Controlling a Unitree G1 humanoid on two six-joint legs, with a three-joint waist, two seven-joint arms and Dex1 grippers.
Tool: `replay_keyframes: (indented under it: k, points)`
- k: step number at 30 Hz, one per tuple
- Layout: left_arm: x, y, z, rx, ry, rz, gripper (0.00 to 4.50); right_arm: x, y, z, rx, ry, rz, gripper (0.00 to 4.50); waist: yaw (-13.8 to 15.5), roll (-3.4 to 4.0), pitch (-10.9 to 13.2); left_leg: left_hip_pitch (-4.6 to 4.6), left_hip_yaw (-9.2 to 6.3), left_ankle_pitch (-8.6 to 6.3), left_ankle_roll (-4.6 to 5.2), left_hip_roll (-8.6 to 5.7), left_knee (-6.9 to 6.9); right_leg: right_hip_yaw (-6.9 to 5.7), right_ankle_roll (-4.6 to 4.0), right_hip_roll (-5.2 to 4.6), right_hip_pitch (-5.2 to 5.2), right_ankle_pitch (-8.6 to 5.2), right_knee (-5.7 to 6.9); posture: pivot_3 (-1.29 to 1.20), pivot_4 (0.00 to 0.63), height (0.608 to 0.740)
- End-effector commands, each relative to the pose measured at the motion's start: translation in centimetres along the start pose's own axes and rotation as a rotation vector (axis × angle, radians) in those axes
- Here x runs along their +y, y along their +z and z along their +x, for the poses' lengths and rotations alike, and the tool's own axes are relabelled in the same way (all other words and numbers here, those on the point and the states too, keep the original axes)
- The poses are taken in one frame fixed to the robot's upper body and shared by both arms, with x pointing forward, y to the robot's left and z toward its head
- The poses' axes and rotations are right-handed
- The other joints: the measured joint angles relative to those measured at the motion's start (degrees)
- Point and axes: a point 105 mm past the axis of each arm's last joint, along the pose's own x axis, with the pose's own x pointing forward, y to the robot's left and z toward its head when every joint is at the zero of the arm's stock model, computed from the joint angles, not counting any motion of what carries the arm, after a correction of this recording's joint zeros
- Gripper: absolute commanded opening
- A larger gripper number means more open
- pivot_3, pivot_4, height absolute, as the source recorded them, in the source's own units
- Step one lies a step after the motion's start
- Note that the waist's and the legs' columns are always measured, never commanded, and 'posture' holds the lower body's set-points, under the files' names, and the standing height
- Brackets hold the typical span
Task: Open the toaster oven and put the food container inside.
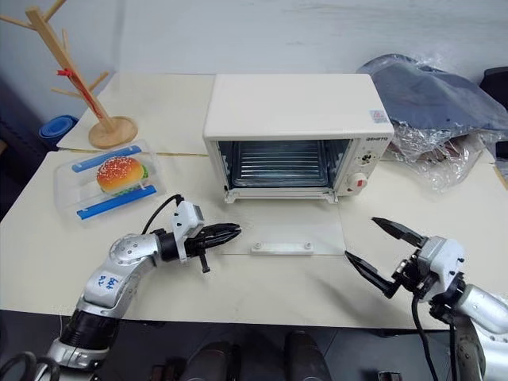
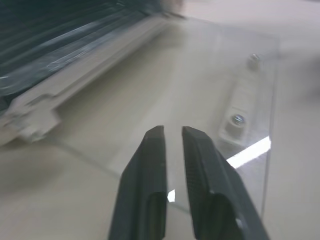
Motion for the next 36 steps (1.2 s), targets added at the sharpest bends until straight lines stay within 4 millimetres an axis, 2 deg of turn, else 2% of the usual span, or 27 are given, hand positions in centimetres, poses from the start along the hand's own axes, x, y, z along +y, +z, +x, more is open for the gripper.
replay_keyframes:
  k: [1,3,6,9,10,12,14,16,18,21,23,27,31,35,36]
  points:
    - [2.7,3.1,-5.9,-0.114,0.212,-0.008,1.82,1.0,0.9,1.3,-0.069,0.101,0.012,4.50,-0.50,-0.04,0.02,-0.01,-0.05,0.00,-0.02,0.06,-0.03,-0.06,-0.04,0.01,-0.02,-0.02,0.00,0.00,0.150,0.740]
    - [3.8,3.5,-9.3,-0.149,0.348,-0.025,2.45,1.2,0.7,1.9,-0.097,0.124,-0.005,4.50,-0.36,-0.04,0.02,-0.01,-0.09,0.01,-0.06,0.06,-0.13,-0.11,-0.10,0.01,-0.05,-0.05,-0.02,0.00,0.150,0.740]
    - [5.2,2.6,-18.2,-0.129,0.648,-0.083,3.38,1.1,0.8,3.2,-0.208,0.118,-0.052,4.50,-0.60,-0.10,0.01,-0.01,-0.08,0.00,-0.04,0.02,-0.11,-0.09,-0.10,-0.05,-0.01,-0.06,-0.09,0.00,0.150,0.740]
    - [5.2,1.1,-24.6,-0.079,0.861,-0.151,4.22,1.1,0.9,4.4,-0.275,0.136,-0.082,4.50,-0.60,-0.15,0.03,-0.01,-0.04,-0.04,-0.03,0.02,-0.17,-0.07,-0.12,-0.06,-0.03,-0.07,-0.14,0.00,0.150,0.740]
    - [5.2,0.3,-26.4,-0.045,0.925,-0.185,4.46,1.2,0.9,4.7,-0.293,0.149,-0.088,4.50,-0.49,-0.15,0.03,0.00,-0.03,-0.05,-0.02,0.01,-0.16,-0.06,-0.12,-0.08,-0.03,-0.07,-0.15,0.00,0.150,0.740]
    - [5.3,-0.6,-29.0,-0.013,1.021,-0.252,4.46,1.7,0.9,5.1,-0.317,0.204,-0.073,4.50,0.05,-0.16,0.02,0.01,-0.08,-0.05,0.01,-0.04,-0.15,-0.12,-0.14,-0.15,0.00,-0.08,-0.14,0.00,0.150,0.740]
    - [5.6,-0.6,-29.8,0.022,1.041,-0.269,4.46,2.1,0.8,5.3,-0.327,0.246,-0.060,4.50,0.89,-0.20,0.00,0.03,-0.15,-0.04,0.03,-0.06,-0.14,-0.18,-0.17,-0.21,0.04,-0.09,-0.12,0.00,0.150,0.740]
    - [6.7,0.7,-29.8,-0.017,1.050,-0.289,4.46,2.2,0.7,5.5,-0.339,0.264,-0.058,4.50,1.50,-0.28,-0.04,0.03,-0.18,-0.04,0.03,-0.07,-0.14,-0.22,-0.19,-0.26,0.05,-0.11,-0.12,0.00,0.150,0.740]
    - [8.1,2.6,-29.1,-0.066,1.025,-0.287,4.46,2.3,0.4,5.6,-0.339,0.277,-0.060,4.50,2.02,-0.36,-0.08,0.02,-0.21,-0.03,0.03,-0.08,-0.13,-0.25,-0.20,-0.30,0.06,-0.11,-0.10,0.00,0.150,0.740]
    - [10.4,5.7,-26.4,-0.108,0.898,-0.340,4.46,2.3,-0.2,5.7,-0.325,0.291,-0.061,4.50,2.01,-0.45,-0.13,0.02,-0.20,-0.02,0.01,-0.10,-0.15,-0.26,-0.22,-0.33,0.04,-0.11,-0.08,0.00,0.150,0.740]
    - [11.7,6.4,-25.3,-0.060,0.867,-0.407,4.46,2.2,-0.5,5.7,-0.318,0.296,-0.060,4.50,1.57,-0.43,-0.13,0.01,-0.19,-0.02,-0.01,-0.10,-0.19,-0.25,-0.22,-0.33,-0.01,-0.11,-0.07,0.00,0.150,0.740]
    - [15.2,5.3,-24.8,0.142,0.979,-0.472,4.46,2.1,-0.7,5.8,-0.306,0.285,-0.068,4.50,0.31,-0.23,-0.05,0.01,-0.09,-0.02,-0.04,-0.17,-0.42,-0.21,-0.21,-0.36,-0.15,-0.11,-0.11,0.00,0.150,0.740]
    - [16.9,4.8,-23.9,0.229,0.990,-0.510,4.46,2.5,-0.5,5.8,-0.298,0.269,-0.067,4.50,-0.96,-0.25,-0.06,-0.09,-0.06,0.02,-0.20,-0.09,-0.50,-0.20,-0.21,-0.16,-0.32,-0.11,0.02,0.00,0.150,0.740]
    - [18.1,3.1,-22.9,0.326,0.992,-0.551,4.46,2.8,-0.3,6.0,-0.290,0.232,-0.066,4.50,-0.66,-0.27,-0.06,-0.11,-0.02,0.11,-0.43,-0.04,-0.44,-0.19,-0.21,-0.09,-0.35,-0.11,0.04,0.00,0.150,0.740]
    - [18.2,2.8,-22.7,0.341,0.982,-0.560,4.06,2.8,-0.2,6.1,-0.287,0.228,-0.068,4.50,-0.62,-0.28,-0.06,-0.12,-0.03,0.11,-0.43,-0.06,-0.40,-0.21,-0.21,-0.09,-0.35,-0.11,0.03,0.00,0.150,0.740]
